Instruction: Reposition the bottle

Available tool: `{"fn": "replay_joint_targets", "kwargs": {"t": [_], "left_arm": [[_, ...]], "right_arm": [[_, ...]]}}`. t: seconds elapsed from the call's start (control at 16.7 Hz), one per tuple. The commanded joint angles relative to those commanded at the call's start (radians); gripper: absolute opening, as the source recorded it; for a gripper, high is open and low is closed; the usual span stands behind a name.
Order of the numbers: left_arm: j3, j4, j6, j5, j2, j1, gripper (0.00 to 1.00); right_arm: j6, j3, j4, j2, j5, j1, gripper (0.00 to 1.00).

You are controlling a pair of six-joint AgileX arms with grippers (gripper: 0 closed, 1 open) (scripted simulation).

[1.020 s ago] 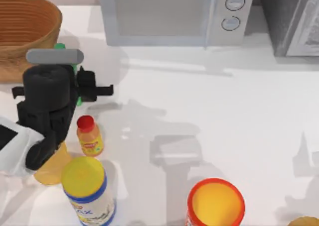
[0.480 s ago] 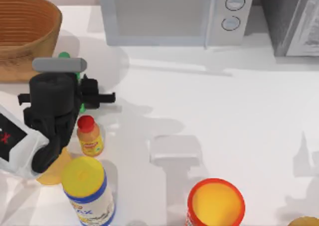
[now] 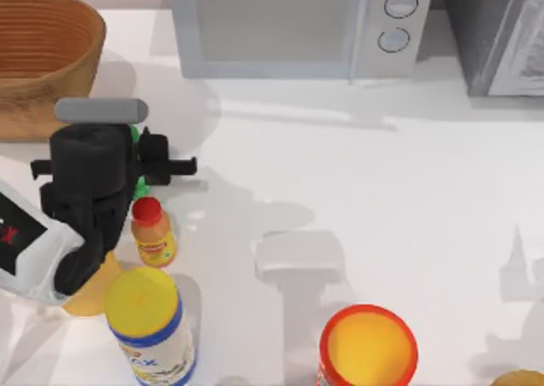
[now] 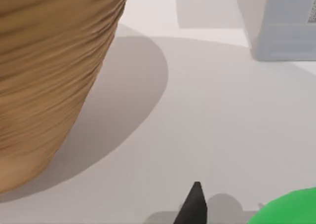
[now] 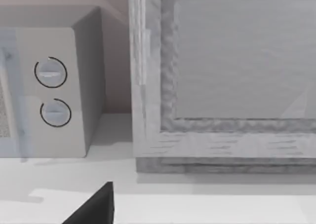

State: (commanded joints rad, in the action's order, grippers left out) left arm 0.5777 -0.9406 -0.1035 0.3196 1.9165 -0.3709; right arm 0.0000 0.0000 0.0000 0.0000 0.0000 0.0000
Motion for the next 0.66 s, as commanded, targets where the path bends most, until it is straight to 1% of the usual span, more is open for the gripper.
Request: {"fn": "replay_joint_targets", "kwargs": {"t": [0.3, 0.36, 0.66], "left_arm": [[0.0, 0.0, 0.0, 0.0, 0.0, 0.0, 0.98], [0.0, 0.0, 0.0, 0.0, 0.0, 0.0, 1.0], [0.0, 0.0, 0.0, 0.0, 0.0, 0.0, 1.0]], "right_arm": [[0.0, 0.0, 0.0, 0.0, 0.0, 0.0, 1.0], [0.0, 0.0, 0.0, 0.0, 0.0, 0.0, 1.0], [0.0, 0.0, 0.0, 0.0, 0.0, 0.0, 1.0]]}}
